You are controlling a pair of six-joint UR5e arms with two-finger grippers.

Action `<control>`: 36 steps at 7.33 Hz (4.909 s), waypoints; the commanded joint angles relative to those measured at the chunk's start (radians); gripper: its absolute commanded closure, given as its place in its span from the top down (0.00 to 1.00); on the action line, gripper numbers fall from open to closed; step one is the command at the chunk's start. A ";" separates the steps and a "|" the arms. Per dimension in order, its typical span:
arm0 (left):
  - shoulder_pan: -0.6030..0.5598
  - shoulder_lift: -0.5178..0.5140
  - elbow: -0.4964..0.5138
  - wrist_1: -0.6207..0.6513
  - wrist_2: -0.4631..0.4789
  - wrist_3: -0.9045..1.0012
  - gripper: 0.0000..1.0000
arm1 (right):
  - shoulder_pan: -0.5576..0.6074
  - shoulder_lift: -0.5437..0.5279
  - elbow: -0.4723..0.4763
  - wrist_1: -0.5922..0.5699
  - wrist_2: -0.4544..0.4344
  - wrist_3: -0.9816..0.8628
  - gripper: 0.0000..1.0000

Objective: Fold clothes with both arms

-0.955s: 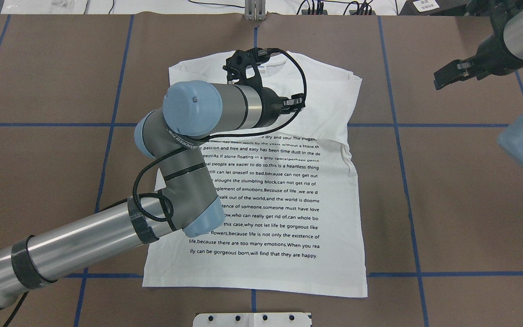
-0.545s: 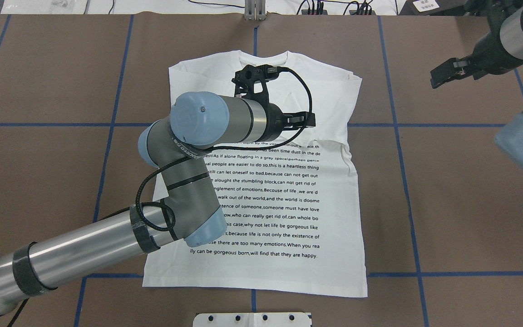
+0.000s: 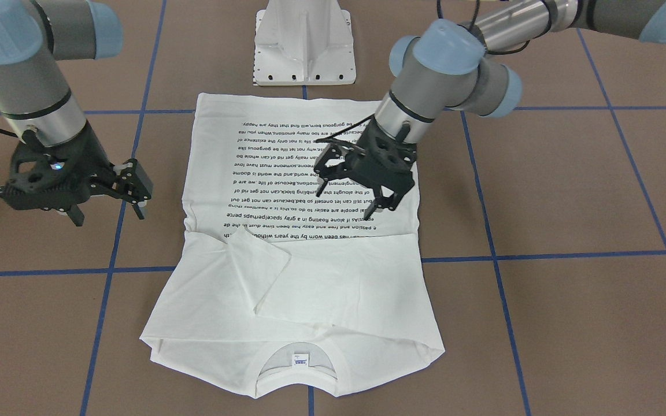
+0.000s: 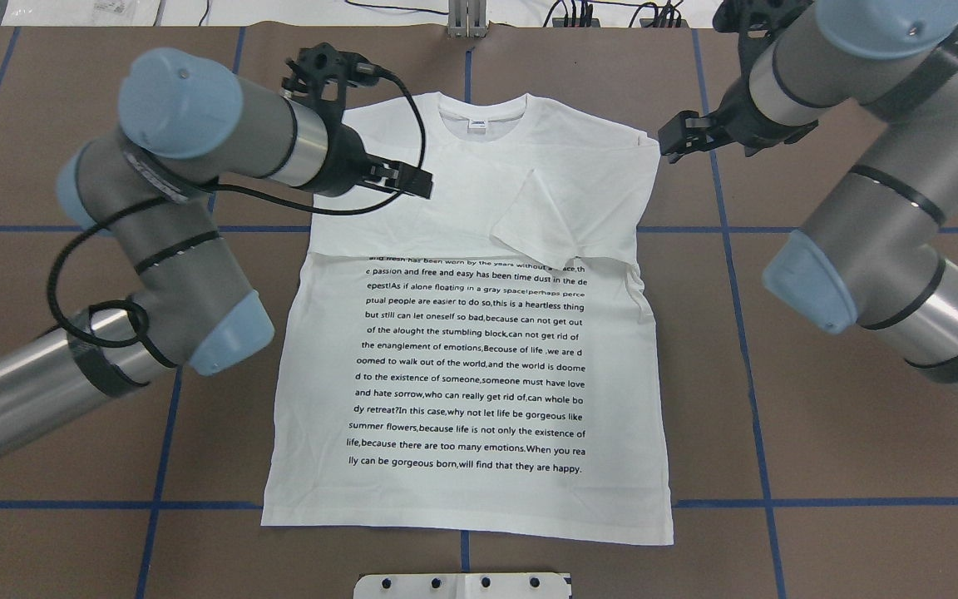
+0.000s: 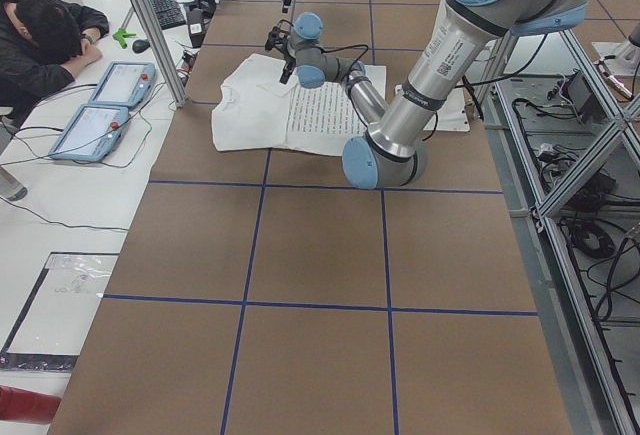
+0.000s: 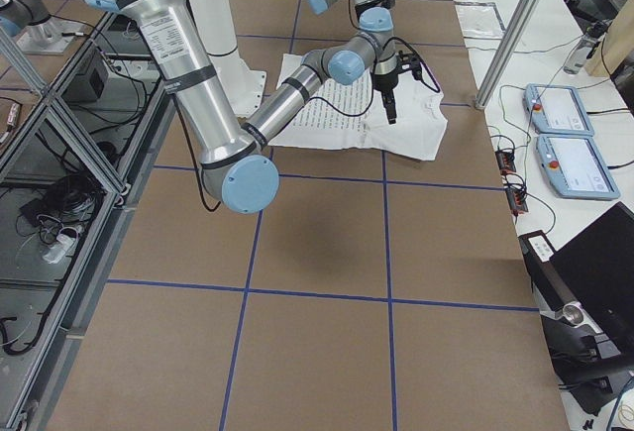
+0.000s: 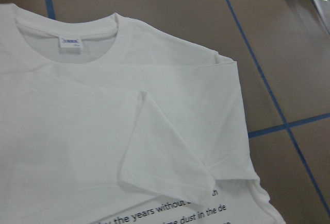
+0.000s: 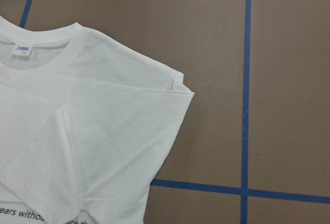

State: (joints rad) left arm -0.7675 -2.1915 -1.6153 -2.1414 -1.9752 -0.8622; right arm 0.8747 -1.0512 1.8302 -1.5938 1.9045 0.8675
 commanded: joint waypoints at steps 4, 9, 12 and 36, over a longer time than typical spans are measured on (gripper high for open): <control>-0.291 0.240 -0.026 -0.005 -0.258 0.494 1.00 | -0.233 0.482 -0.521 -0.066 -0.269 0.077 0.96; -0.291 0.260 -0.034 -0.009 -0.257 0.496 1.00 | -0.321 0.485 -0.646 -0.060 -0.393 0.062 0.86; -0.291 0.260 -0.037 -0.011 -0.255 0.496 1.00 | -0.333 0.487 -0.699 -0.016 -0.432 0.071 0.83; -0.286 0.292 -0.087 -0.011 -0.249 0.457 1.00 | -0.201 0.237 -0.465 -0.033 -0.435 -0.156 1.00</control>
State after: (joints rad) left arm -1.0543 -1.9034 -1.7033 -2.1523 -2.2243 -0.4071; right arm 0.6747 -0.8143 1.3663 -1.6861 1.4640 0.7085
